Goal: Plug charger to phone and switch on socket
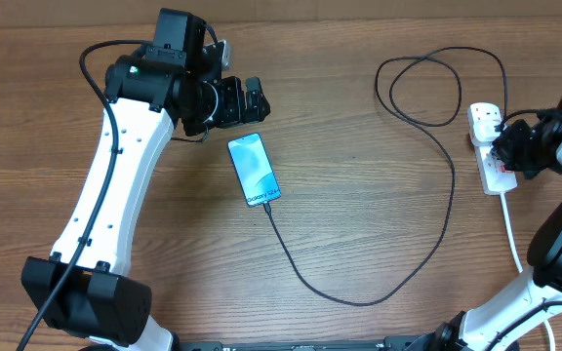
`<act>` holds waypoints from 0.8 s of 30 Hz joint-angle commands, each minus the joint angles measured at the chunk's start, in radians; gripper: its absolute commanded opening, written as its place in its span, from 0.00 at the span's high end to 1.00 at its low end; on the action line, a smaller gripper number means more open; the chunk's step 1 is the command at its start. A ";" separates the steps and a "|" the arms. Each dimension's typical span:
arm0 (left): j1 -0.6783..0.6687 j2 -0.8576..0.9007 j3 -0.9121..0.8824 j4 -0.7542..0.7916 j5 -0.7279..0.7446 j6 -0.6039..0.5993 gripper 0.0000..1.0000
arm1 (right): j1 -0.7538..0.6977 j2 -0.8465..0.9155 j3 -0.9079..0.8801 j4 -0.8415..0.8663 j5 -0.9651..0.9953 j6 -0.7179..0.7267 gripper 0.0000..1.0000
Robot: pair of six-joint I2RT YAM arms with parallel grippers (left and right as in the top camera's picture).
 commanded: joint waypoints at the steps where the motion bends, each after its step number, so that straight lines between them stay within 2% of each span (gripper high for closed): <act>1: 0.004 -0.002 0.014 -0.002 0.004 -0.003 0.00 | -0.026 -0.026 0.098 -0.019 0.056 0.008 0.96; 10: 0.004 -0.002 0.014 -0.002 0.004 -0.003 0.00 | -0.037 -0.022 0.104 0.035 0.070 0.009 0.96; 24: 0.004 -0.002 0.014 -0.002 0.004 -0.003 0.00 | -0.034 0.084 0.103 0.030 0.029 0.012 0.96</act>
